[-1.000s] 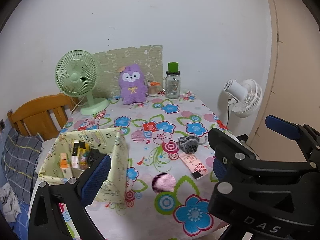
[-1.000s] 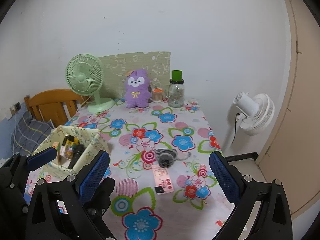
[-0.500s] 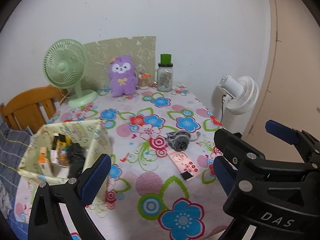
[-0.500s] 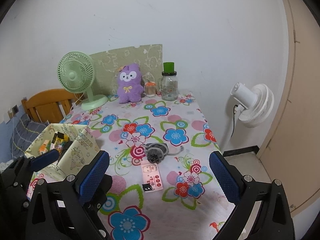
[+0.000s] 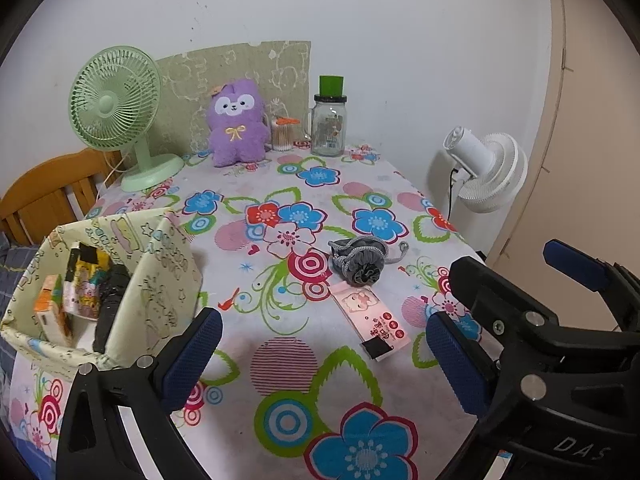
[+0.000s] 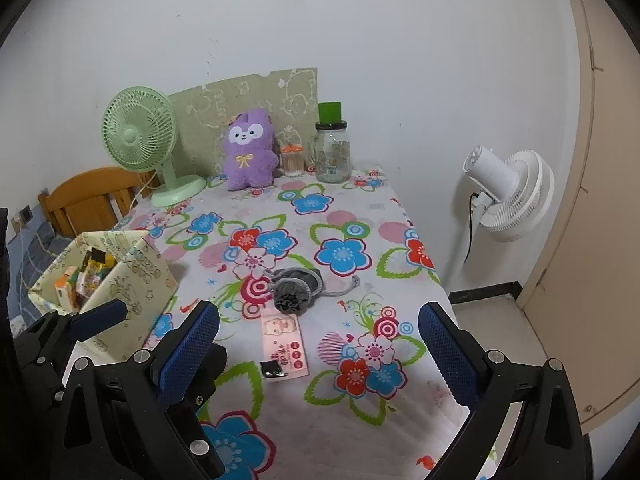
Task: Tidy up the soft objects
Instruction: 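Grasp the pink wipes packet with the left tool while the right tool approaches the grey pouch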
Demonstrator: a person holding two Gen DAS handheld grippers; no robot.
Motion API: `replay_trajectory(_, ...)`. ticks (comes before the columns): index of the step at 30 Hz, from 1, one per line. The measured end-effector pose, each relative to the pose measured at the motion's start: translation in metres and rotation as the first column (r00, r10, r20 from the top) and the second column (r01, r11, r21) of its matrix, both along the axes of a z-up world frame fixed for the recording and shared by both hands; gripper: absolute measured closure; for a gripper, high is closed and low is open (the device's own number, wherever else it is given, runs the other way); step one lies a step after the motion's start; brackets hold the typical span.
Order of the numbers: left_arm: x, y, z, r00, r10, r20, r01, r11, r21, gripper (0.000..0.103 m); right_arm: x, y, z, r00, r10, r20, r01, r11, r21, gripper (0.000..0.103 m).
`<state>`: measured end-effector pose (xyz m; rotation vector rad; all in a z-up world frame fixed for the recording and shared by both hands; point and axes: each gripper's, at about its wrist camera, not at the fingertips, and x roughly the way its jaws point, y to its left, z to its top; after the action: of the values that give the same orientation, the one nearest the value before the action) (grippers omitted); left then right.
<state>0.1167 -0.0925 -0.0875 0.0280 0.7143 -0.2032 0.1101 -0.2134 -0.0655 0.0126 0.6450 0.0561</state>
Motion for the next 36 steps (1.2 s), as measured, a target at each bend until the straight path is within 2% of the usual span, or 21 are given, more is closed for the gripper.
replay_trajectory(11, 0.026, -0.022, -0.026, 0.998, 0.013, -0.061, -0.013, 1.0, -0.009, 0.0, 0.024, -0.02, -0.022, 0.999, -0.019, -0.025, 0.018, 0.999, -0.028, 0.002)
replay_trajectory(26, 0.061, -0.052, -0.062, 0.989, 0.063, -0.137, -0.066, 0.998, -0.014, 0.002, 0.057, -0.052, -0.056, 0.996, -0.043, -0.074, 0.043, 0.999, -0.007, 0.002)
replay_trajectory(33, 0.073, -0.059, -0.075, 0.983, 0.093, -0.16, -0.09, 0.996, 0.027, 0.012, 0.068, -0.056, -0.069, 0.995, -0.036, -0.097, 0.035, 0.999, -0.014, 0.002)
replay_trajectory(36, 0.076, -0.06, -0.079, 0.98, 0.097, -0.171, -0.092, 0.995, 0.035, 0.013, 0.071, -0.057, -0.072, 0.994, -0.034, -0.103, 0.033, 0.999, -0.014, 0.002)
